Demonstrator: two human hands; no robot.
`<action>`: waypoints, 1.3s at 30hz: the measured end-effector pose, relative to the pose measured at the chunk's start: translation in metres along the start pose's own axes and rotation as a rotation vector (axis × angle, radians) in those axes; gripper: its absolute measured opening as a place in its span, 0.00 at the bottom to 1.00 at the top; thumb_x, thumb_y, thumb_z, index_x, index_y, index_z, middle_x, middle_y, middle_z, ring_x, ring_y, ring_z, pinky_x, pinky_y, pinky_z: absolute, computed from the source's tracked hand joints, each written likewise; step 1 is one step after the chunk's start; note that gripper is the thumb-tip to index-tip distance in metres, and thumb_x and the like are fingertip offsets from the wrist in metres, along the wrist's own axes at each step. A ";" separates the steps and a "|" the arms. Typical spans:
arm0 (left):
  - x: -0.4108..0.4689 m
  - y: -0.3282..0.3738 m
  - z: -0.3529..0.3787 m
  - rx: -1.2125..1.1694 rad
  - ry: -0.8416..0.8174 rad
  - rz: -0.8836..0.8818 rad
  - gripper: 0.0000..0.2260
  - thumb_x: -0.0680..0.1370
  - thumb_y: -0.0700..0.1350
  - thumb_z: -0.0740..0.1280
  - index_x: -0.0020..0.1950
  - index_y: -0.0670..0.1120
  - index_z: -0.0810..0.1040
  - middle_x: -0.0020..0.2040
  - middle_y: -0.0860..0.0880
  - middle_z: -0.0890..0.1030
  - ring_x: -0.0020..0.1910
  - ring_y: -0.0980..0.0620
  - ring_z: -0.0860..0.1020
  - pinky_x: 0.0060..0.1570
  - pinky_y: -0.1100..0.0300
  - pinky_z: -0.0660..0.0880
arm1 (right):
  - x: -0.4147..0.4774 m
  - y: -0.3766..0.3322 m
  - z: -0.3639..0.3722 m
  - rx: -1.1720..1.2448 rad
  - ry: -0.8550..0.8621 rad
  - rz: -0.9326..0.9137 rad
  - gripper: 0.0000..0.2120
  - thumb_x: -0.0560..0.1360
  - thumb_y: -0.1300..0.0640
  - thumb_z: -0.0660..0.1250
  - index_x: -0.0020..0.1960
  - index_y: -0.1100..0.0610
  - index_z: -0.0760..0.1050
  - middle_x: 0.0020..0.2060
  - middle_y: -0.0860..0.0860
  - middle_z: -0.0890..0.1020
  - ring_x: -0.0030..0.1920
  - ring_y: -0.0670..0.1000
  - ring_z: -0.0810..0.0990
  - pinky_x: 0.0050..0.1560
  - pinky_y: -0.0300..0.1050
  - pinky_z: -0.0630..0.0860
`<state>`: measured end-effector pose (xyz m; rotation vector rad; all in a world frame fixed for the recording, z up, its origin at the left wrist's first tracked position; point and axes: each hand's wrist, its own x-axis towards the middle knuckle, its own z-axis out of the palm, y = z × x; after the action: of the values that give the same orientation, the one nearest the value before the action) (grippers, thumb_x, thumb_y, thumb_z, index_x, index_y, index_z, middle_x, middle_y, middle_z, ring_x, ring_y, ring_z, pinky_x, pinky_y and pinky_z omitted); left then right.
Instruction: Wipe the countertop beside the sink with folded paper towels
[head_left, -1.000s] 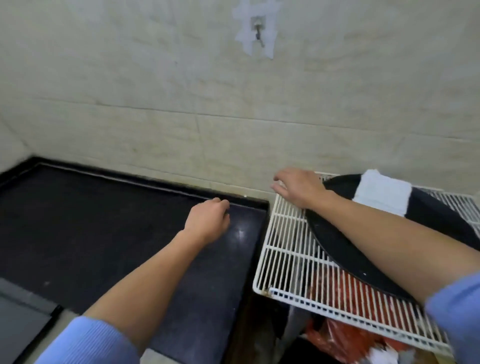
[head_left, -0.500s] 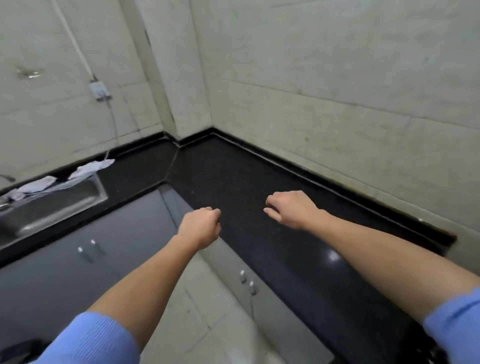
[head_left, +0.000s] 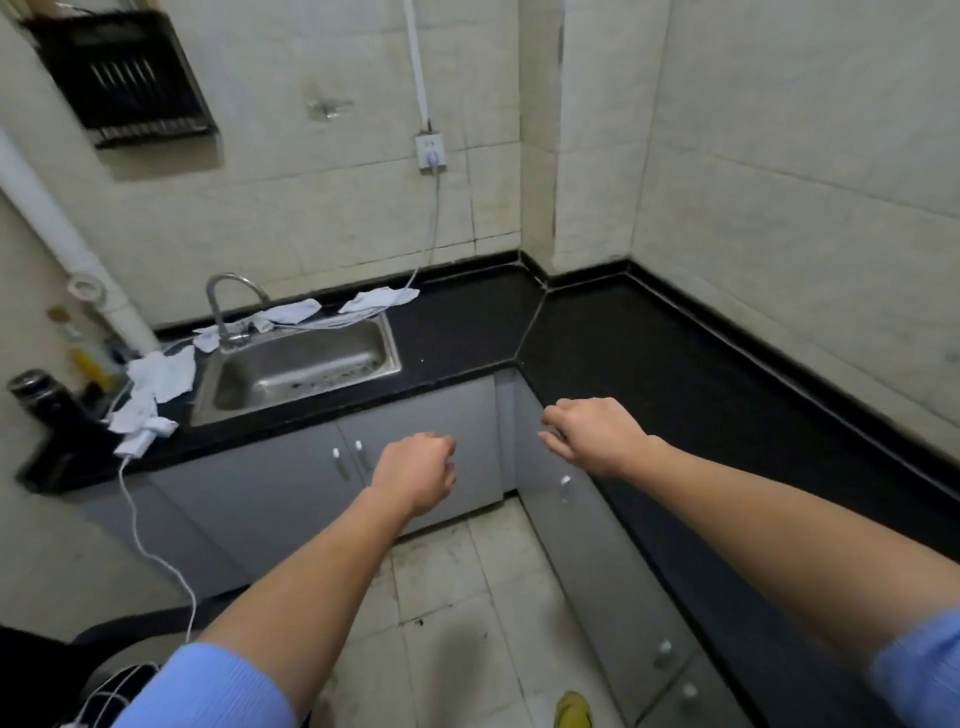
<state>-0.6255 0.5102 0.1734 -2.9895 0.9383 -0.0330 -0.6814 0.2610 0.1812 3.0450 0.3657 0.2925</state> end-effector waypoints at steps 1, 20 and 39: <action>0.012 -0.015 0.001 -0.001 -0.002 -0.025 0.11 0.78 0.48 0.59 0.55 0.45 0.76 0.56 0.45 0.79 0.55 0.42 0.77 0.49 0.52 0.74 | 0.023 0.001 0.007 0.001 -0.006 -0.016 0.16 0.80 0.44 0.55 0.56 0.54 0.74 0.50 0.51 0.79 0.48 0.56 0.80 0.43 0.48 0.71; 0.193 -0.266 0.021 -0.074 -0.001 -0.468 0.09 0.76 0.49 0.61 0.53 0.49 0.77 0.53 0.47 0.80 0.52 0.43 0.78 0.46 0.54 0.72 | 0.426 -0.007 0.113 0.073 -0.115 -0.336 0.16 0.79 0.43 0.55 0.58 0.53 0.72 0.52 0.52 0.79 0.51 0.56 0.79 0.47 0.52 0.75; 0.411 -0.462 0.066 -0.236 -0.079 -0.356 0.12 0.78 0.48 0.60 0.57 0.46 0.75 0.55 0.46 0.79 0.53 0.45 0.77 0.48 0.53 0.73 | 0.686 0.034 0.202 0.085 -0.361 -0.057 0.18 0.78 0.45 0.58 0.65 0.51 0.69 0.58 0.53 0.76 0.56 0.57 0.78 0.52 0.52 0.75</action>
<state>-0.0225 0.6544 0.1211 -3.3047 0.4190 0.2065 0.0202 0.3857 0.1097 3.0728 0.4470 -0.2811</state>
